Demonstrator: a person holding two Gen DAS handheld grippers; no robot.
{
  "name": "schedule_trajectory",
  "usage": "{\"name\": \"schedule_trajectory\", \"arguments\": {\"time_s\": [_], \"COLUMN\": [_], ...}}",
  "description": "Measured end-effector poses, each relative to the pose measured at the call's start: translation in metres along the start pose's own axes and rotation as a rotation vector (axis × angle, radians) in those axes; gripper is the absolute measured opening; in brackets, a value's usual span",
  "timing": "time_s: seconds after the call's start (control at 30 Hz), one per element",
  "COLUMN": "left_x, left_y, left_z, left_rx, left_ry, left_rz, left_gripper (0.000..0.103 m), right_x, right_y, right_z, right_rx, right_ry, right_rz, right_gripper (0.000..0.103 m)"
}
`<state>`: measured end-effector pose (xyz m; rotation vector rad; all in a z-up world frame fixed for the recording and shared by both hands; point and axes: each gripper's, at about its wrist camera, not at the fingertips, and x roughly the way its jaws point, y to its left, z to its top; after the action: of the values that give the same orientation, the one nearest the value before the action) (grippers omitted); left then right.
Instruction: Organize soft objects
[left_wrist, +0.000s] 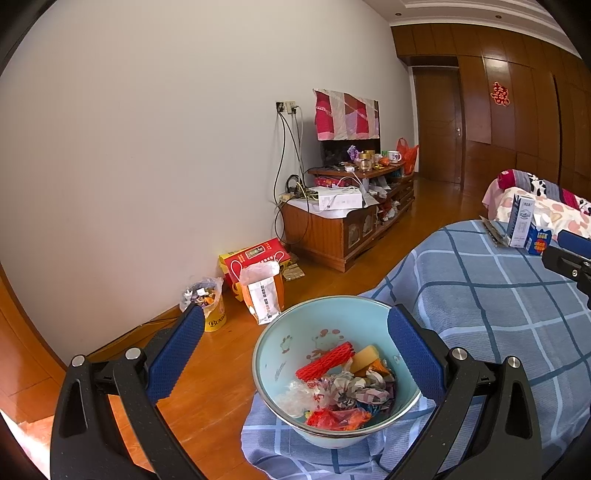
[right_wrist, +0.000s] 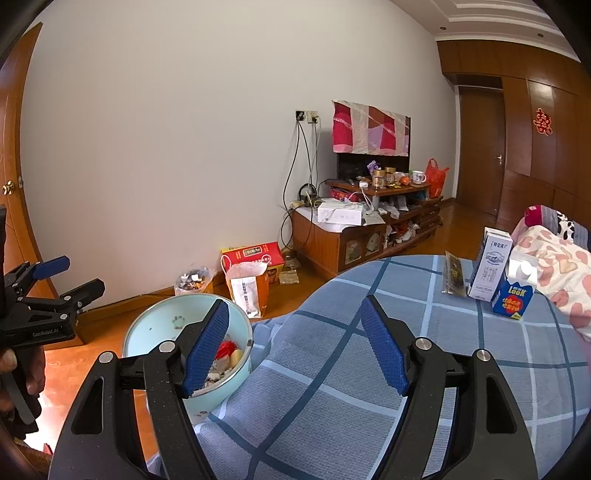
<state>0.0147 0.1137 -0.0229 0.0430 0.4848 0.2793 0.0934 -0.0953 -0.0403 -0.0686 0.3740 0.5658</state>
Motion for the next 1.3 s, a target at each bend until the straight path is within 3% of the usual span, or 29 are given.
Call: {"name": "schedule_trajectory", "arguments": {"time_s": [1.1, 1.3], "left_x": [-0.001, 0.001], "left_y": [-0.007, -0.004], "left_z": [-0.001, 0.0], "left_rx": [0.027, 0.012], "left_ry": [-0.015, 0.001], "left_rz": [0.032, 0.002], "left_gripper": [0.097, 0.097], "right_x": [0.0, 0.0], "right_y": [-0.001, -0.038], "right_z": [-0.003, -0.008], "right_rx": [0.002, 0.038], "right_ry": [-0.005, 0.021], "right_rz": [0.003, -0.051], "right_gripper": [0.076, 0.081]}}
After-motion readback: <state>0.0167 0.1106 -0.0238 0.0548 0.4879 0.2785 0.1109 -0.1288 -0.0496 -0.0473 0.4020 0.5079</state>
